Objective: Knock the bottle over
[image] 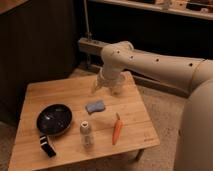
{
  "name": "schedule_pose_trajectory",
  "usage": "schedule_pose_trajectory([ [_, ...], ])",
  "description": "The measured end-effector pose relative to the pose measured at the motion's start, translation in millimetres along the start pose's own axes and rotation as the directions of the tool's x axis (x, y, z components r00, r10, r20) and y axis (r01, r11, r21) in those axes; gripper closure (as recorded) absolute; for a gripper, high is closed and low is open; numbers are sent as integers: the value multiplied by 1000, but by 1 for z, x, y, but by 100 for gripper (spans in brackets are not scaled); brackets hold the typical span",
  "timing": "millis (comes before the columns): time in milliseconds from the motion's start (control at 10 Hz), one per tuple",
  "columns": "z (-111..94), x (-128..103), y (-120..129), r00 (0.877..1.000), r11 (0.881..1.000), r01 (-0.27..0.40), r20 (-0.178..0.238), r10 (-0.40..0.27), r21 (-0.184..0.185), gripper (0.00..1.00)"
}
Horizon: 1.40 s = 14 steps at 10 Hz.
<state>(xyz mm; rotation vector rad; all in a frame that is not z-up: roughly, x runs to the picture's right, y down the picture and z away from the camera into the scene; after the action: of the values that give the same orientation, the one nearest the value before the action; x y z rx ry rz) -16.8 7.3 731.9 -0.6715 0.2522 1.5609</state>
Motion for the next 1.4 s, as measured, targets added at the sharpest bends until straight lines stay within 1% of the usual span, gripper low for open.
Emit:
schedule_pose_trajectory([
  [700,0,0,0,1000,1000,0,0,0,0,35],
  [800,-1,0,0,1000,1000,-1,6,1,-3,35],
  [900,-5,1,-2,1000,1000,-10,25,11,-21,35],
  [1000,-9,5,-10,999,999,-23,43,24,-45,35],
  [1200,-23,26,-34,996,992,-27,82,38,-127,35],
  [1300,-29,39,-42,995,986,-25,94,41,-162,37],
  [1400,-32,68,-43,997,972,-7,74,25,-237,51],
])
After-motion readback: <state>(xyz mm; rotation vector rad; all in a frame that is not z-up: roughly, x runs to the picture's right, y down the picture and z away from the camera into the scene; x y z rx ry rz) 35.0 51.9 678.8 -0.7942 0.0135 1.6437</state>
